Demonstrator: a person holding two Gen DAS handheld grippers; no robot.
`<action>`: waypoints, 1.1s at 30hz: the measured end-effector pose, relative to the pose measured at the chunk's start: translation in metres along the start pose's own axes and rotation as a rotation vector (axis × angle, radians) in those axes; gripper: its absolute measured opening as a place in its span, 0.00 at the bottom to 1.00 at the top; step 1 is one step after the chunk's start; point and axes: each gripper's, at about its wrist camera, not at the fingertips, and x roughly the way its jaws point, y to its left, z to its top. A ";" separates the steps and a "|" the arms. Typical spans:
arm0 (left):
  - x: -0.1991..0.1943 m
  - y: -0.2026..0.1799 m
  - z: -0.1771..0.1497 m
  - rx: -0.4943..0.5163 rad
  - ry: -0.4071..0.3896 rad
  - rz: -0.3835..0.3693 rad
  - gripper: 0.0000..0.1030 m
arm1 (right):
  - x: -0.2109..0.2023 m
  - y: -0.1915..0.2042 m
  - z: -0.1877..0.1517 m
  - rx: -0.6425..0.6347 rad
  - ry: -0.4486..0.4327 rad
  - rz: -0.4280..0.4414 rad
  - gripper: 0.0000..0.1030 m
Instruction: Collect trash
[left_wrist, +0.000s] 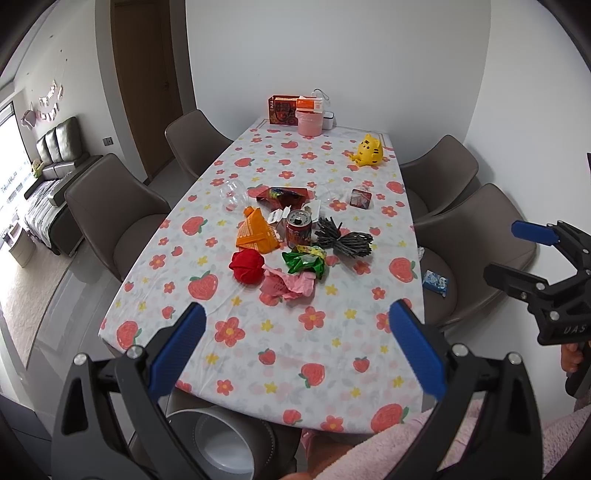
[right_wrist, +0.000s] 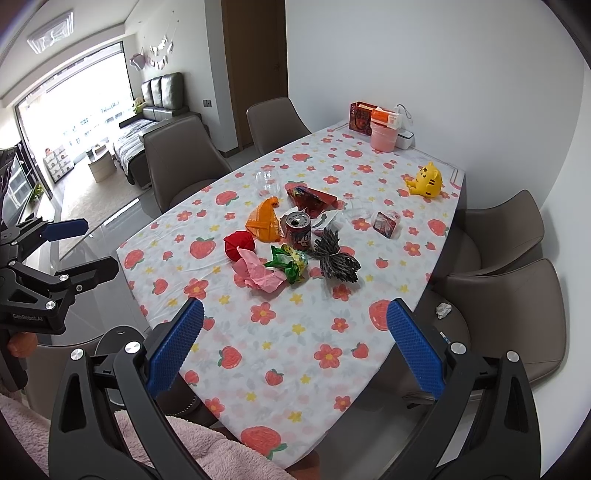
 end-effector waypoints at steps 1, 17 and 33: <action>0.000 0.000 0.000 0.000 0.000 0.000 0.96 | 0.000 0.000 0.000 -0.001 0.000 -0.001 0.93; -0.005 0.002 0.001 -0.003 -0.019 0.025 0.96 | 0.000 0.000 -0.001 -0.004 -0.004 0.003 0.93; -0.006 -0.007 0.002 0.048 -0.042 0.054 0.96 | -0.003 0.000 0.000 -0.002 -0.007 0.006 0.93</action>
